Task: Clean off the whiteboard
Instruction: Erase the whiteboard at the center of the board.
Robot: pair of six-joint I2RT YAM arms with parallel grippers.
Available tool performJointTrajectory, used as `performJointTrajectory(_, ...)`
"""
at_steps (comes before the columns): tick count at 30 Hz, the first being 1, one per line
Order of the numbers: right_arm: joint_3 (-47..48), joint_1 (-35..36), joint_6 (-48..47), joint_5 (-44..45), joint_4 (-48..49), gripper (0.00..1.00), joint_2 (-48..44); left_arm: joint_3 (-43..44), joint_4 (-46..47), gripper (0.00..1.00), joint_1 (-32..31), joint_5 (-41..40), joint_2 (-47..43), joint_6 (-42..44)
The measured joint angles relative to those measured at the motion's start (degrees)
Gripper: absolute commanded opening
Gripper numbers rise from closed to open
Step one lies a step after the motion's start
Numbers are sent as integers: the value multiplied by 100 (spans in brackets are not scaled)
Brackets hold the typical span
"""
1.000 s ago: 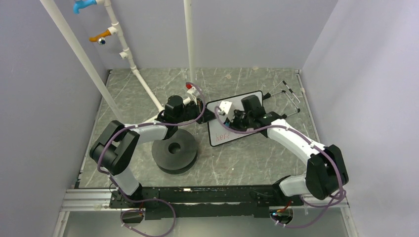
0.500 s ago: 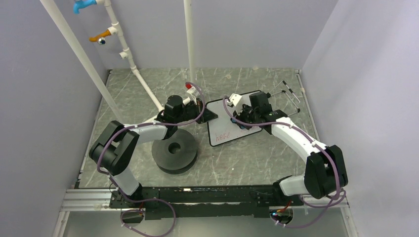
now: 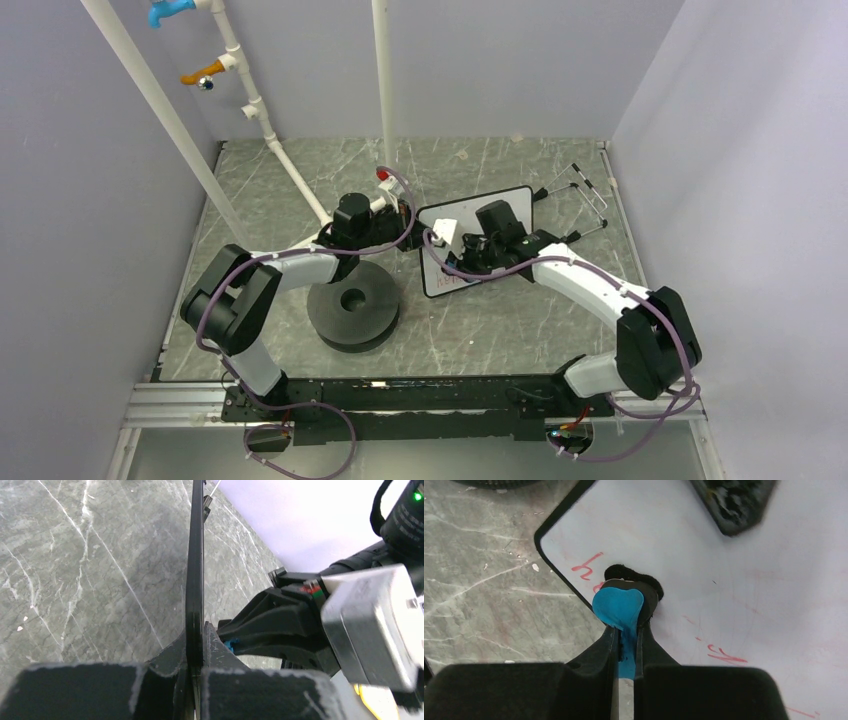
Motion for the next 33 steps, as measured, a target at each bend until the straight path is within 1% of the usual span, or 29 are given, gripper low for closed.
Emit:
performJointTrajectory(2, 0, -129, 122, -35, -2, 0, 0, 0, 2, 0, 0, 0, 0, 11)
performJointTrajectory(6, 2, -723, 442, -17, 13, 0, -39, 0, 17, 0, 7, -24, 0, 20)
performJointTrajectory(9, 0, -981, 505, 63, 52, 0, -87, 0, 22, 0, 7, -26, 0, 13)
performJointTrajectory(12, -22, -870, 413, 114, 57, 0, -85, 0, 17, 0, 9, -26, 0, 13)
performJointTrajectory(17, -35, -221, 223, 103, -50, 0, 68, 0, 11, 0, 17, -28, 0, 39)
performJointTrajectory(20, -35, -4, 203, 74, -122, 0, 184, 0, 13, 0, 22, -24, -2, 68)
performJointTrajectory(23, -35, -92, 313, 52, -116, 0, 186, 0, 24, 0, 22, -24, -2, 96)
performJointTrajectory(27, -35, -581, 529, 96, -70, 0, 109, 0, 57, 0, 22, -66, -2, 101)
performJointTrajectory(30, -39, -815, 590, 173, 7, 0, 24, 0, 66, 0, 22, -68, -2, 96)
performJointTrajectory(33, -39, -730, 597, 260, 24, 0, 33, -2, 68, 0, 22, -72, -2, 96)
